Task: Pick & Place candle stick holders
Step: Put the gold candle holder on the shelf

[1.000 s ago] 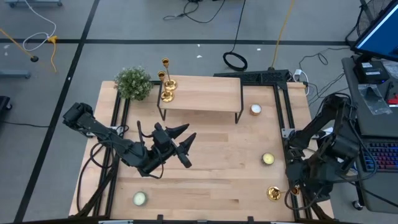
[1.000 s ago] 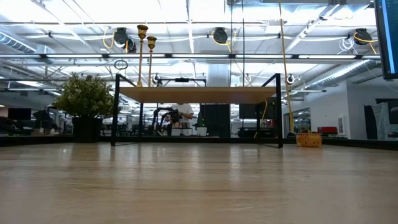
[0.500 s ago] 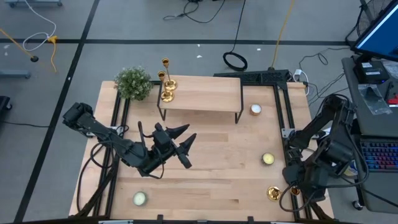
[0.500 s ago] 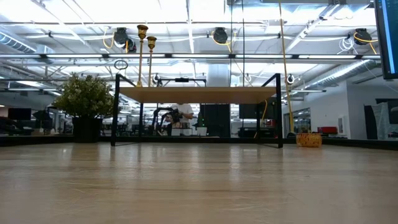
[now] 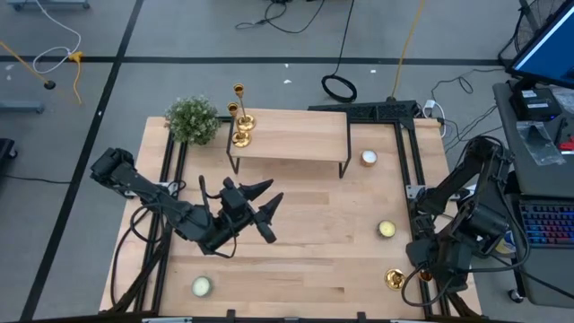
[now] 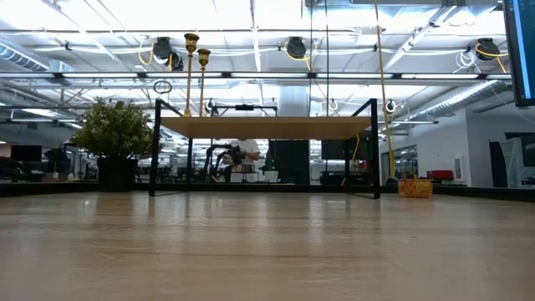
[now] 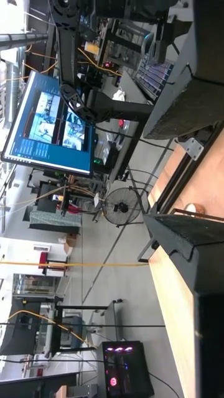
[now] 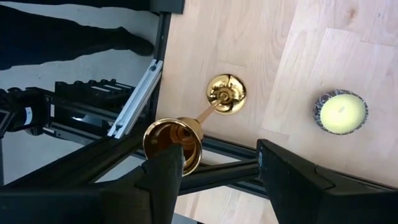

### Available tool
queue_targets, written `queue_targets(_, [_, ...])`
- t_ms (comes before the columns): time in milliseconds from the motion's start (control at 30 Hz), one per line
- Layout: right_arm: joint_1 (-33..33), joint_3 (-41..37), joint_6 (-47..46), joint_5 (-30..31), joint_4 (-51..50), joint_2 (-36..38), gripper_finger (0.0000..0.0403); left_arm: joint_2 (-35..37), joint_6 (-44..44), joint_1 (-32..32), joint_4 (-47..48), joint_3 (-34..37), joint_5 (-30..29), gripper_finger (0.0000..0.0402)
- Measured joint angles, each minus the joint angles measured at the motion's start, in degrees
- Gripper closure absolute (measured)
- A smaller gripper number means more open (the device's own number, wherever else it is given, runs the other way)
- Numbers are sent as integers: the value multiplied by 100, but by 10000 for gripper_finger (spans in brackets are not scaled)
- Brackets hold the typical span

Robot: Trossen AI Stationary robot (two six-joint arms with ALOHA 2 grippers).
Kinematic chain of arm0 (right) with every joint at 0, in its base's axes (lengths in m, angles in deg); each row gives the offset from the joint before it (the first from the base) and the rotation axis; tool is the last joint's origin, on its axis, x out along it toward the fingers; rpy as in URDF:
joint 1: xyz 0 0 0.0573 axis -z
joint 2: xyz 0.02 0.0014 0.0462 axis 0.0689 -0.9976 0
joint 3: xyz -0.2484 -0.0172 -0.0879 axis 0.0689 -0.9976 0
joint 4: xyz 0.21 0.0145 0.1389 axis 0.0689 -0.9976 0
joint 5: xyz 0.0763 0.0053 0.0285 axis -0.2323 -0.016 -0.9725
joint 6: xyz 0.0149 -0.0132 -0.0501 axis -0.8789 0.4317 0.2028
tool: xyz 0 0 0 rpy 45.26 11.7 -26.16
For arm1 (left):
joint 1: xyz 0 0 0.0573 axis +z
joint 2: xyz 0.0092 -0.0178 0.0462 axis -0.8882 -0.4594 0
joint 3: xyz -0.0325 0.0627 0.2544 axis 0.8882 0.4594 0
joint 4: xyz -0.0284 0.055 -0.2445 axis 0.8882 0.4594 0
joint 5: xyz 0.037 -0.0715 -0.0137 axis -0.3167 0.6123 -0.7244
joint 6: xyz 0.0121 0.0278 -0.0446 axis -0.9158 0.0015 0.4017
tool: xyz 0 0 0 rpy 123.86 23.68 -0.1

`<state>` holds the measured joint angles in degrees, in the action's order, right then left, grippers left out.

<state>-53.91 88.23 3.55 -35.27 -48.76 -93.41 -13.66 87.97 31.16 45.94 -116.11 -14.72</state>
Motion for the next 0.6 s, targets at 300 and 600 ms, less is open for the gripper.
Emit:
queue_targets(300, [0, 0, -42, 4, 21, 0, 204, 0, -2, -82, 0, 0, -2, 195])
queue_targets(600, [0, 0, -42, -8, 21, 4, 204, 0, -4, -96, 0, 0, -2, 195])
